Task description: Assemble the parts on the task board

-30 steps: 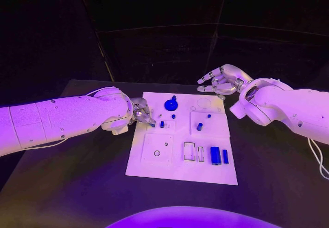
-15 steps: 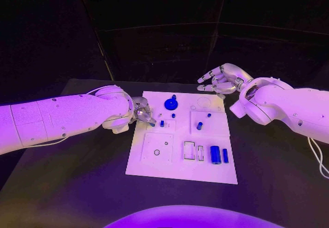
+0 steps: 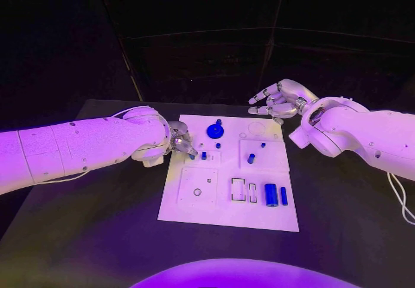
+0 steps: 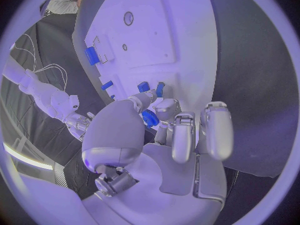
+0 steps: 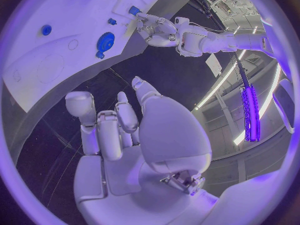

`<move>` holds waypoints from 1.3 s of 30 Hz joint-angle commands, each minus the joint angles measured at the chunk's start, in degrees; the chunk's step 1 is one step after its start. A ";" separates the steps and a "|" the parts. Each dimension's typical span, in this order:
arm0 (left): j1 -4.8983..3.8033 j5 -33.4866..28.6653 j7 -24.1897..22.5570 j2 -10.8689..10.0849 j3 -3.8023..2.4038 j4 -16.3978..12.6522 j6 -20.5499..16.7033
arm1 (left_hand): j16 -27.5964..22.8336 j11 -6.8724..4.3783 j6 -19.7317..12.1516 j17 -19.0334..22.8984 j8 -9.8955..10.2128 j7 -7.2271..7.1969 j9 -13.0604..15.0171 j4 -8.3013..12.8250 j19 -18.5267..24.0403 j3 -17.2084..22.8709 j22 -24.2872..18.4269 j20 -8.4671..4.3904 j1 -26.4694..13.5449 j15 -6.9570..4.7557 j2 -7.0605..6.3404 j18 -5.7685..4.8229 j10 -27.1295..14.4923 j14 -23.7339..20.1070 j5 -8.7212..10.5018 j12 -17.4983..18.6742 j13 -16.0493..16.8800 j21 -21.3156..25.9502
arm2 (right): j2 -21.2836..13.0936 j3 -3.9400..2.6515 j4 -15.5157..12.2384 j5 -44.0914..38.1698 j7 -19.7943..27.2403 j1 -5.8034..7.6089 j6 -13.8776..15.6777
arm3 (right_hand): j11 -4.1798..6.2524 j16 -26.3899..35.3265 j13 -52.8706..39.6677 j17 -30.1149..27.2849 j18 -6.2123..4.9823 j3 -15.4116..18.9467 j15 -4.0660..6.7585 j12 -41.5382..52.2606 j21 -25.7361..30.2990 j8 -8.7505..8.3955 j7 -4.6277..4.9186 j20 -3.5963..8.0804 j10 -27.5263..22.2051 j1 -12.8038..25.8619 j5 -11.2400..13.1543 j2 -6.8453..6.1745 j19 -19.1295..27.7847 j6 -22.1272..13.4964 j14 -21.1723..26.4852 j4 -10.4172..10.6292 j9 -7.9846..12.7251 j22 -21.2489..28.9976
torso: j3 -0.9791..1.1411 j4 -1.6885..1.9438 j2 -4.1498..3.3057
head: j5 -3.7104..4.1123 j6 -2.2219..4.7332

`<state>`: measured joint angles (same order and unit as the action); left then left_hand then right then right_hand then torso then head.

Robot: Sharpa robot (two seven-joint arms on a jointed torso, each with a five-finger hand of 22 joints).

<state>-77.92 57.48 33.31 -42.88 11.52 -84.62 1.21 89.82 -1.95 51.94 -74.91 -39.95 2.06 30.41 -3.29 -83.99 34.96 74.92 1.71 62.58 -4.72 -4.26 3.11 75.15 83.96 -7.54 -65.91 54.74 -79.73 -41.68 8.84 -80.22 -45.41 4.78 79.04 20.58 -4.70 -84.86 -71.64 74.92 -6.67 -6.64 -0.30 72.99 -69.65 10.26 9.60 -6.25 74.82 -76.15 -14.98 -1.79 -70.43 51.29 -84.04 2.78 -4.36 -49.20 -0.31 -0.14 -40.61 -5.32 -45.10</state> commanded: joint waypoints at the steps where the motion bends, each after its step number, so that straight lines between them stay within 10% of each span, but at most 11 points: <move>1: 0.31 -0.10 0.86 0.31 0.24 0.14 2.13 | 0.18 -0.04 0.45 -15.09 -0.16 -0.11 -0.04 3.46 -1.18 3.04 0.92 -0.45 -0.64 -0.40 0.17 -0.08 0.34 6.04 -0.11 -0.31 0.22 -0.22 | 0.02 -0.03 -0.11 -0.08 0.38 0.10 -0.24 | 0.37 0.28 0.09 4.44 -0.65 0.32 0.39 -0.10 0.30 0.29 -0.22 0.21 0.03 -0.14 -0.14 0.33 0.11 0.17 -3.51 0.06 0.06 0.05 | 0.01 0.02 0.00 | 0.08 0.01; 21: 0.30 -0.09 1.81 1.22 0.23 1.42 2.72 | 0.18 -0.53 2.20 -15.09 0.00 -0.72 -0.85 1.34 -1.90 -1.54 3.02 -0.85 -3.05 -0.83 0.41 -0.51 1.57 6.04 -0.05 -1.65 2.28 -1.67 | 0.04 -0.02 -0.07 -0.08 0.40 0.09 -0.28 | 0.37 0.28 0.09 4.44 -0.65 0.32 0.39 -0.10 0.30 0.29 -0.22 0.21 0.03 -0.14 -0.14 0.33 0.11 0.17 -3.51 0.06 0.06 0.05 | 0.02 0.06 0.03 | 0.18 -0.11; 39: 0.31 -0.09 2.02 1.03 0.22 1.96 0.72 | 0.18 -0.73 3.69 -15.09 -0.01 -0.90 -2.01 -8.02 -2.51 -18.96 4.93 -1.16 -9.09 -1.06 -0.71 -0.87 1.68 6.04 0.22 -1.39 2.21 -2.90 | 0.02 -0.02 0.06 0.01 0.48 0.07 -0.20 | 0.35 0.34 0.15 4.37 -0.65 0.46 0.39 -0.15 0.36 0.34 -0.21 0.21 -0.01 0.01 -0.12 0.26 0.09 0.11 -3.50 0.19 0.09 0.10 | -0.03 0.08 0.05 | 0.34 -0.07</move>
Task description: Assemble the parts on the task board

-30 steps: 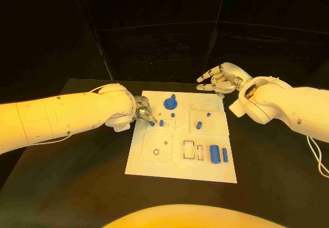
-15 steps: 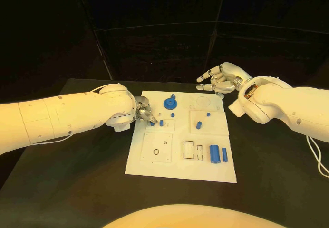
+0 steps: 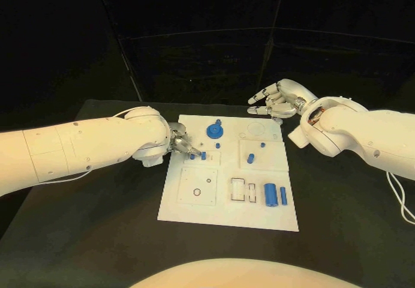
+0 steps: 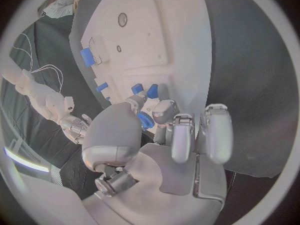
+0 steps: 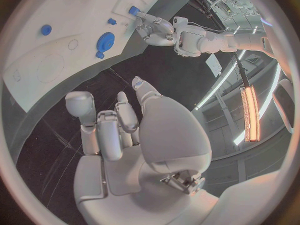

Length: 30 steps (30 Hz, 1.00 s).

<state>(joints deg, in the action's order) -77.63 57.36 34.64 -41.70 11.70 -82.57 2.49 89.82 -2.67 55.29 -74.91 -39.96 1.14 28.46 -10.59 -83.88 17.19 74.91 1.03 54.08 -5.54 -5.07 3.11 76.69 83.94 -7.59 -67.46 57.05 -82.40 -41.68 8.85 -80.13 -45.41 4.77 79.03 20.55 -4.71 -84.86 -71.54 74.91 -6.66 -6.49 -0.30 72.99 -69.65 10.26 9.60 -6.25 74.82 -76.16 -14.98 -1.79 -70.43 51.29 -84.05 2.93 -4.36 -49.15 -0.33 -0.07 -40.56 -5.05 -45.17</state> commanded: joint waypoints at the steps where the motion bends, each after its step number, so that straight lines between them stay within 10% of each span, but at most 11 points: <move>1: 0.03 0.04 0.66 -0.22 0.04 -0.16 -0.75 | 0.18 -0.02 0.30 -15.09 -0.08 -0.01 -0.08 -1.16 -2.63 -1.95 4.99 -0.49 -0.42 -0.27 0.21 -0.87 0.13 6.06 0.24 0.18 -0.14 -0.26 | 0.01 -0.03 -0.03 0.02 0.48 0.07 -0.17 | 0.35 0.34 0.05 4.38 -0.65 0.31 0.39 -0.15 0.36 0.34 -0.21 0.22 -0.01 0.01 -0.12 0.26 0.08 0.11 -3.50 0.04 0.09 0.05 | -0.01 0.00 0.00 | 0.12 -0.06; 22: -0.45 -2.00 -6.92 -2.92 -0.15 -2.43 -11.07 | 0.18 0.55 -2.29 -15.09 -0.10 0.72 -0.68 -6.02 -1.08 -10.84 0.94 -0.30 2.08 0.05 2.55 0.04 -2.24 6.06 -0.09 2.57 -3.38 3.09 | -0.05 -0.03 0.26 0.05 0.49 -0.07 -0.05 | 0.35 0.34 0.05 4.38 -0.65 0.31 0.39 -0.15 0.36 0.34 -0.21 0.22 -0.01 0.01 -0.12 0.26 0.08 0.11 -3.50 0.04 0.09 0.05 | -0.01 -0.04 -0.05 | 0.42 0.48; 26: -0.73 -3.46 -9.63 -3.22 -0.18 -2.45 -13.36 | 0.18 1.96 -5.93 -15.09 2.18 2.32 -2.14 -5.79 1.67 -13.10 -5.92 0.51 4.40 1.12 2.12 1.44 -7.45 6.06 -0.21 8.32 -10.67 8.83 | -0.06 -0.03 0.29 0.05 0.47 -0.07 -0.05 | 0.35 0.34 0.05 4.38 -0.65 0.31 0.39 -0.15 0.36 0.34 -0.21 0.22 -0.01 0.01 -0.12 0.26 0.08 0.11 -3.50 0.04 0.09 0.05 | 0.02 -0.01 -0.07 | 0.54 0.46; 27: -0.80 -3.89 -10.50 -3.23 -0.18 -2.39 -13.81 | -1.02 2.65 -7.70 -13.61 3.38 3.12 -2.87 -5.35 3.99 -13.65 -11.28 1.00 5.78 1.63 1.66 2.46 -11.79 5.52 -0.26 13.22 -16.66 13.43 | -0.06 -0.03 0.30 0.05 0.46 -0.07 -0.05 | 0.35 0.34 0.05 4.38 -0.65 0.31 0.39 -0.15 0.36 0.34 -0.21 0.22 -0.01 0.01 -0.12 0.26 0.08 0.11 -3.50 0.04 0.09 0.05 | 0.01 0.00 -0.05 | 0.61 0.48; 30: -0.93 -4.73 -14.77 -2.96 -0.18 -2.02 -15.07 | -8.32 4.44 -11.14 -5.57 6.51 5.15 -5.31 -3.95 9.79 -14.67 -24.43 2.48 11.27 3.34 1.03 4.89 -17.47 1.96 -0.21 17.29 -20.04 25.68 | -0.08 -0.03 0.30 0.05 0.45 -0.07 -0.06 | 0.35 0.34 0.05 4.38 -0.65 0.31 0.39 -0.15 0.36 0.34 -0.21 0.22 -0.01 0.01 -0.12 0.26 0.08 0.11 -3.50 0.04 0.09 0.05 | 0.00 0.03 -0.06 | 0.69 0.52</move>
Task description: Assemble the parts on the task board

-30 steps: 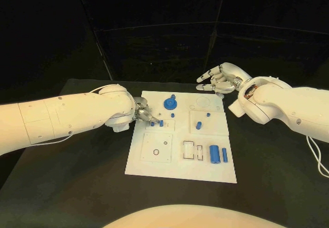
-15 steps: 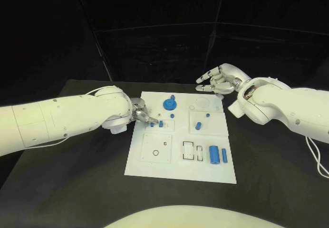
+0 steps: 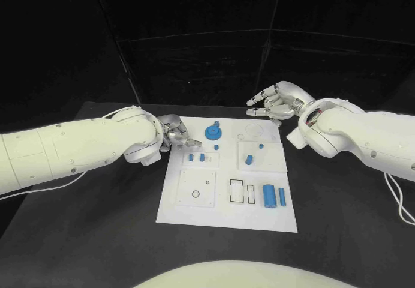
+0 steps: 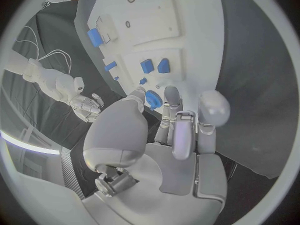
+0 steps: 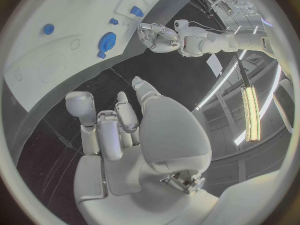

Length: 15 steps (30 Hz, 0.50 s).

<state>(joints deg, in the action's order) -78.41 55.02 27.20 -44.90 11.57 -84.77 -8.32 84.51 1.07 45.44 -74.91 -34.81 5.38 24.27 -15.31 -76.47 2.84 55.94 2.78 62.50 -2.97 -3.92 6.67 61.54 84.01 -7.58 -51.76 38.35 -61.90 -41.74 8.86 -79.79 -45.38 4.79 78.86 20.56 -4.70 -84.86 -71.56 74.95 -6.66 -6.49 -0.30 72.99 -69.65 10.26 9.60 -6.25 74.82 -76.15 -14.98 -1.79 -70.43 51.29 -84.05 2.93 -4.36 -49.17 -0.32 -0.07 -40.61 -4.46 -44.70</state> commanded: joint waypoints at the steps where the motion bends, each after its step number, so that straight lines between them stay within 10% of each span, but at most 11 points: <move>1: -0.18 -2.52 -9.48 0.46 -0.04 0.38 -4.50 | -6.06 1.22 -1.84 -2.44 2.23 1.42 -1.91 1.67 4.62 -0.03 -10.43 1.18 5.33 1.20 0.12 2.19 -3.95 0.28 -0.27 2.66 -2.05 9.93 | -0.02 -0.03 -0.05 0.02 0.44 0.10 -0.07 | 0.35 0.34 0.07 4.33 -0.65 0.31 0.39 -0.15 0.36 0.34 -0.21 0.22 -0.01 0.01 -0.12 0.26 0.09 0.11 -3.50 0.04 0.08 0.06 | -0.01 0.02 -0.01 | 0.12 0.07; 3: -0.21 -2.68 -14.63 1.17 -0.03 1.03 -4.72 | -16.45 2.46 -2.58 7.54 4.10 2.44 -3.61 3.18 9.98 1.22 -19.64 2.22 10.24 2.15 1.22 3.49 -8.74 -6.02 -0.24 6.54 -4.52 19.70 | -0.01 -0.03 -0.05 0.02 0.44 0.10 -0.06 | 0.35 0.34 0.07 4.33 -0.65 0.31 0.39 -0.15 0.36 0.34 -0.21 0.22 -0.01 0.01 -0.12 0.26 0.09 0.11 -3.50 0.04 0.08 0.06 | 0.03 -0.02 0.01 | 0.16 0.11; 7: -0.16 -1.97 -22.04 2.71 0.01 2.54 -5.88 | -37.21 4.23 -1.56 26.30 8.76 3.50 -7.71 3.53 13.62 1.55 -24.62 4.21 15.12 4.05 1.50 3.65 -12.52 -18.99 -0.17 15.81 -12.30 27.58 | 0.01 -0.03 -0.07 0.02 0.47 0.10 -0.07 | 0.35 0.37 0.09 4.31 -0.66 0.37 0.38 -0.18 0.40 0.36 -0.21 0.22 -0.03 0.10 -0.09 0.30 0.09 0.08 -3.50 0.13 0.10 0.11 | -0.02 -0.02 -0.04 | 0.39 0.33; 15: 0.45 8.16 -30.18 6.14 0.10 6.24 -5.03 | -41.23 4.52 3.24 32.11 16.81 2.68 -13.59 7.26 10.29 1.92 -28.98 4.20 23.32 4.15 0.21 3.80 -9.77 -17.44 -0.34 26.67 -23.64 32.77 | 0.10 -0.03 -0.18 0.02 0.54 0.09 -0.05 | 0.35 0.37 0.09 4.31 -0.66 0.37 0.38 -0.18 0.40 0.36 -0.21 0.22 -0.03 0.10 -0.09 0.30 0.09 0.08 -3.50 0.13 0.10 0.11 | -0.01 -0.13 -0.11 | 0.65 0.62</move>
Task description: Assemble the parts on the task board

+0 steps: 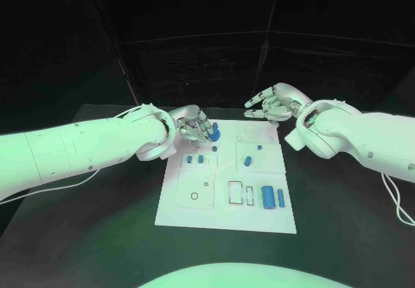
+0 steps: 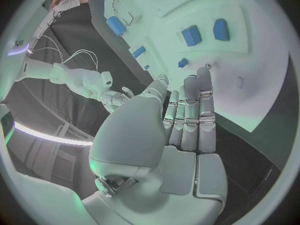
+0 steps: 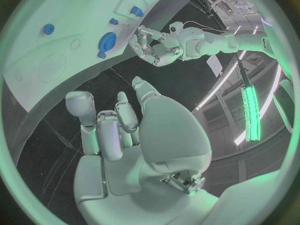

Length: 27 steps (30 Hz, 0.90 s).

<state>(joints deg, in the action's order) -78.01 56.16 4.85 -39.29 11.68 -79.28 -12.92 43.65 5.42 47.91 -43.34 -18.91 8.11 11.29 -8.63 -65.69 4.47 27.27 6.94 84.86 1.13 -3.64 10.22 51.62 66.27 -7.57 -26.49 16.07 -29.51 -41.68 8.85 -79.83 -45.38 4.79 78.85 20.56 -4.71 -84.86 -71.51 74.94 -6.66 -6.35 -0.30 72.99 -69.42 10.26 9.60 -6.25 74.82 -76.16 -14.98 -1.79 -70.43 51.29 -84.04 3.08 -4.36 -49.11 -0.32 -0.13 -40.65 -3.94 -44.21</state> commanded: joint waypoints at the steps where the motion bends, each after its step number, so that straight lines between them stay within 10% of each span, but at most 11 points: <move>1: 0.12 8.39 -8.13 0.81 0.00 1.07 -0.19 | -0.49 0.23 1.14 0.88 1.58 -0.13 -1.03 0.80 -0.73 0.37 -0.47 0.04 1.19 0.03 -0.24 0.21 0.23 0.42 -0.31 2.28 -2.26 0.56 | 0.05 -0.03 -0.17 0.02 0.57 0.10 -0.03 | 0.35 0.37 0.05 4.32 -0.66 0.22 0.38 -0.18 0.17 0.36 -0.21 0.22 -0.03 0.10 -0.09 0.30 0.09 0.08 -3.50 -0.01 0.10 0.05 | -0.02 -0.07 -0.08 | 0.15 0.17; 5: 0.52 14.85 -8.95 2.21 0.04 2.81 0.48 | 1.51 -0.05 3.12 1.94 4.93 -0.49 -3.07 2.01 -4.11 0.52 -0.35 -0.56 1.88 -0.54 -1.05 0.28 1.98 3.70 -0.34 5.49 -6.31 -0.20 | 0.14 -0.03 -0.30 0.02 0.71 0.10 0.02 | 0.36 0.38 0.01 4.30 -0.66 0.22 0.38 -0.14 0.18 0.38 -0.21 0.22 0.00 0.09 -0.12 0.33 0.08 0.08 -3.49 0.00 0.10 0.06 | 0.00 0.01 0.02 | 0.35 0.16; 10: 0.81 19.90 -8.38 3.36 0.06 4.29 1.69 | 19.59 -0.67 4.24 -13.48 6.89 -0.99 -4.17 2.52 -9.60 0.68 2.29 -1.58 1.72 -1.54 -1.38 0.19 2.97 13.55 -0.33 7.03 -8.53 -4.47 | 0.20 -0.03 -0.34 0.02 0.75 0.10 0.02 | 0.36 0.38 0.01 4.30 -0.66 0.22 0.38 -0.14 0.18 0.38 -0.21 0.22 0.00 0.09 -0.12 0.33 0.08 0.08 -3.49 0.00 0.10 0.06 | 0.01 0.04 0.01 | 0.40 0.20; 13: 0.98 22.56 -7.65 4.14 0.07 5.33 2.89 | 26.99 -0.93 4.87 -20.46 7.91 -1.23 -4.71 2.66 -13.63 0.76 11.92 -2.34 1.44 -2.30 -1.57 -1.25 3.22 16.87 -0.34 7.84 -9.69 -14.15 | 0.26 -0.03 -0.34 0.02 0.77 0.10 0.02 | 0.36 0.38 0.01 4.30 -0.66 0.22 0.38 -0.14 0.18 0.38 -0.21 0.22 0.00 0.09 -0.12 0.33 0.08 0.08 -3.49 0.00 0.10 0.06 | 0.04 0.02 0.07 | 0.36 0.19; 27: 1.49 26.23 -6.12 7.00 0.07 8.64 6.14 | 30.28 -1.77 6.41 -22.73 9.18 -1.99 -5.33 2.65 -15.81 0.90 18.08 -3.81 0.81 -3.99 -1.42 -2.04 3.51 18.52 -0.35 9.42 -11.44 -20.11 | 0.49 -0.03 -0.30 0.02 0.89 0.10 0.23 | 0.37 0.37 -0.01 4.34 -0.64 0.21 0.39 -0.12 0.15 0.41 -0.22 0.22 0.03 0.07 -0.19 0.38 0.03 0.09 -3.50 0.01 0.10 -0.02 | 0.01 0.02 0.01 | 0.37 0.24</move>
<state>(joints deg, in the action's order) -76.49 80.24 -1.53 -32.47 11.80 -70.82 -8.59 73.73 3.66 54.12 -66.05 -10.10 6.05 6.02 -6.30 -81.00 5.24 45.25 3.08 86.00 -2.57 -5.20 9.26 55.00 83.89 -7.55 -17.24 4.68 -49.50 -41.26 8.86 -80.02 -45.38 5.04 78.85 20.59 -4.71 -84.86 -71.53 74.92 -6.66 -6.35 -0.30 72.99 -69.42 10.45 9.60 -6.25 74.82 -76.15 -14.98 -1.79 -70.43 51.29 -84.05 3.08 -4.32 -49.12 -0.30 -0.10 -40.62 -3.50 -43.93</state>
